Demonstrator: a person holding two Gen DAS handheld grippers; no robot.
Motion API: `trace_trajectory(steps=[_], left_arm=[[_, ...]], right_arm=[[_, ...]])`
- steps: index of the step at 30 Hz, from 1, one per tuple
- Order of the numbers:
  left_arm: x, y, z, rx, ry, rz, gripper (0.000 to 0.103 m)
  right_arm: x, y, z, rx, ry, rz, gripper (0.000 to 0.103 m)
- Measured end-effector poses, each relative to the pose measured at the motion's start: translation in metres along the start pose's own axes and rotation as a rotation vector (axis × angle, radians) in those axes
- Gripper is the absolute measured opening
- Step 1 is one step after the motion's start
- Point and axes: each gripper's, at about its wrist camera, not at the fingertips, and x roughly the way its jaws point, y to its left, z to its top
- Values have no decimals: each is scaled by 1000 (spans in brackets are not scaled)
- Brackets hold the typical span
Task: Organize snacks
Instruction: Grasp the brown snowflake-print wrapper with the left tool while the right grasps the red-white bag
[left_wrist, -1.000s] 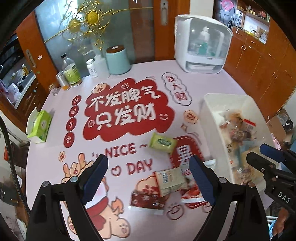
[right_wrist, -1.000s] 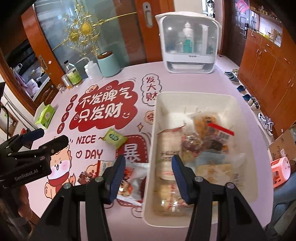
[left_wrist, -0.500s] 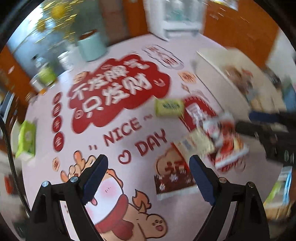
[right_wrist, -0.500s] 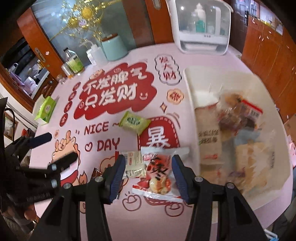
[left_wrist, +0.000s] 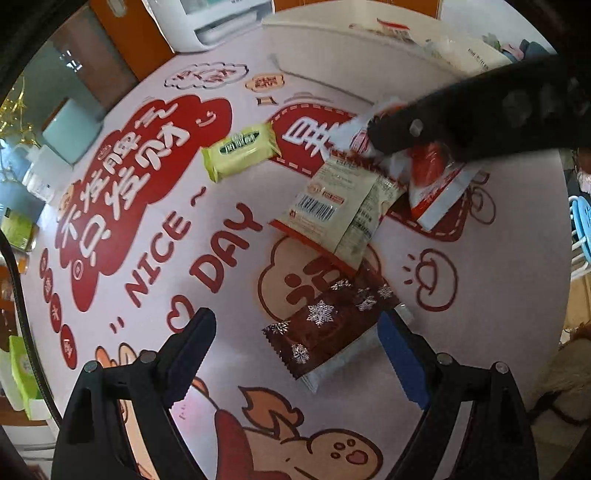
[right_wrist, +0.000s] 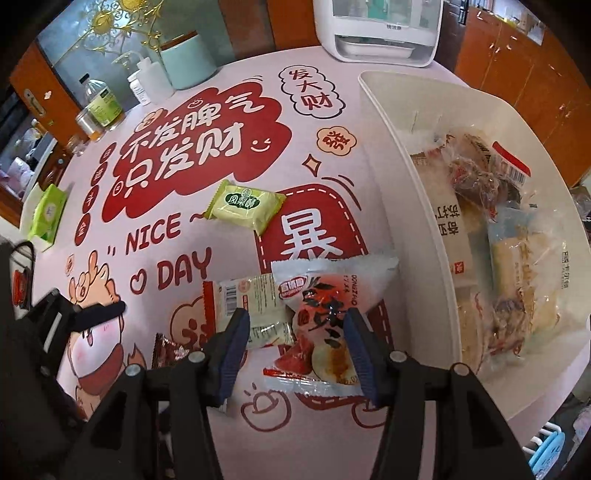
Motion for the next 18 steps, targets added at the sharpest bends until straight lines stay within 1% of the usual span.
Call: trace_trajectory(steps=[2, 5, 6, 9, 11, 12, 13, 14, 15, 18], left_arm=[[8, 2, -1, 1, 13, -10, 89], [16, 4, -3, -2, 24, -55, 89], [17, 5, -3, -3, 23, -66, 89], [21, 4, -5, -8, 24, -76, 88], [21, 5, -5, -24, 22, -97, 81], [20, 5, -5, -39, 21, -118, 73], [19, 7, -6, -50, 17, -116, 66], [18, 8, -6, -58, 13, -115, 62], [18, 10, -6, -68, 15, -114, 60], [18, 18, -6, -103, 21, -107, 59]], right_arm=[[-2, -1, 1, 26, -6, -7, 54], [-4, -2, 1, 38, -2, -17, 54], [-5, -1, 0, 34, -2, -33, 54], [-7, -4, -5, 44, 3, -47, 54], [-6, -7, -7, 58, 5, -48, 54], [-7, -10, -7, 68, 9, -47, 54], [-7, -11, -8, 77, 11, -49, 54], [-7, -13, -9, 86, 11, -48, 54], [-7, -14, -9, 95, 13, -46, 54], [-8, -18, -9, 114, 22, -46, 54]])
